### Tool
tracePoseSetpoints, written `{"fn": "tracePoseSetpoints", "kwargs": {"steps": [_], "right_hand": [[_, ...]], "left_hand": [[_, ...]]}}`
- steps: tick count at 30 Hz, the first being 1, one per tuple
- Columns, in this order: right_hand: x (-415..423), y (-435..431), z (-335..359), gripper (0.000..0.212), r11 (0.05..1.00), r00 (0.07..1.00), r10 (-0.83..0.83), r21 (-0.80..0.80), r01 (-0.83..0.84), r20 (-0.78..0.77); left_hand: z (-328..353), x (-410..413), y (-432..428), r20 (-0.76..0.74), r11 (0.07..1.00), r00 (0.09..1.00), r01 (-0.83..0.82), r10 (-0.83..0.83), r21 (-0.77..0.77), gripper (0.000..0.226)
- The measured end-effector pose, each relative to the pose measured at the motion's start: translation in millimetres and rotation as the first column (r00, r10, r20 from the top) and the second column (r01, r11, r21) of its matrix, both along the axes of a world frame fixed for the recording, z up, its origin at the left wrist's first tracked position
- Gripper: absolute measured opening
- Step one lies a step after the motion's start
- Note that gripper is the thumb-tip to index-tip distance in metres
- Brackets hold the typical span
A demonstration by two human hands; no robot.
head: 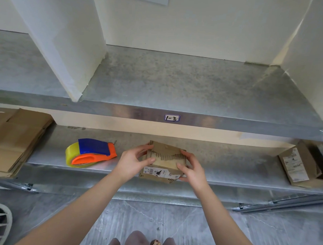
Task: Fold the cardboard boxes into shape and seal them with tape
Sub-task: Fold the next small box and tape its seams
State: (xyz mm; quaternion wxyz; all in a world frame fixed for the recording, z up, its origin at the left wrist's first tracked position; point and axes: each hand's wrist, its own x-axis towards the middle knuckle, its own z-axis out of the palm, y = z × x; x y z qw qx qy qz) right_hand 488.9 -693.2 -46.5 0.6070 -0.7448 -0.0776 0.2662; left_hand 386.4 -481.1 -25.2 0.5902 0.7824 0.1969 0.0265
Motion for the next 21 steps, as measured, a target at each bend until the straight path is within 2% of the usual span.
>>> {"fn": "tracePoseSetpoints", "kwargs": {"steps": [2, 7, 11, 16, 21], "right_hand": [[8, -2, 0, 0.042, 0.999, 0.999, -0.001, -0.05, 0.003, 0.045], [19, -5, -2, 0.045, 0.973, 0.986, 0.124, -0.211, -0.098, 0.111], [18, 2, -9, 0.045, 0.971, 0.984, 0.149, -0.205, -0.127, 0.093], [24, 13, -11, 0.051, 0.966, 0.979, 0.159, -0.223, -0.129, 0.125], [36, 34, -8, 0.051, 0.954, 0.973, 0.193, -0.255, -0.156, 0.128]], "left_hand": [[0, 6, -5, -0.015, 1.0, 1.0, 0.014, -0.014, 0.021, 0.046], [-14, 10, -18, -0.055, 0.999, 0.998, -0.039, 0.039, 0.001, 0.048], [-21, 13, -4, -0.07, 0.999, 0.997, -0.039, 0.039, 0.0, 0.047], [-27, 16, 12, -0.109, 0.999, 0.994, -0.026, 0.028, 0.021, 0.057], [-26, 33, 26, -0.103, 0.996, 0.994, -0.029, 0.038, 0.084, 0.061]]}}
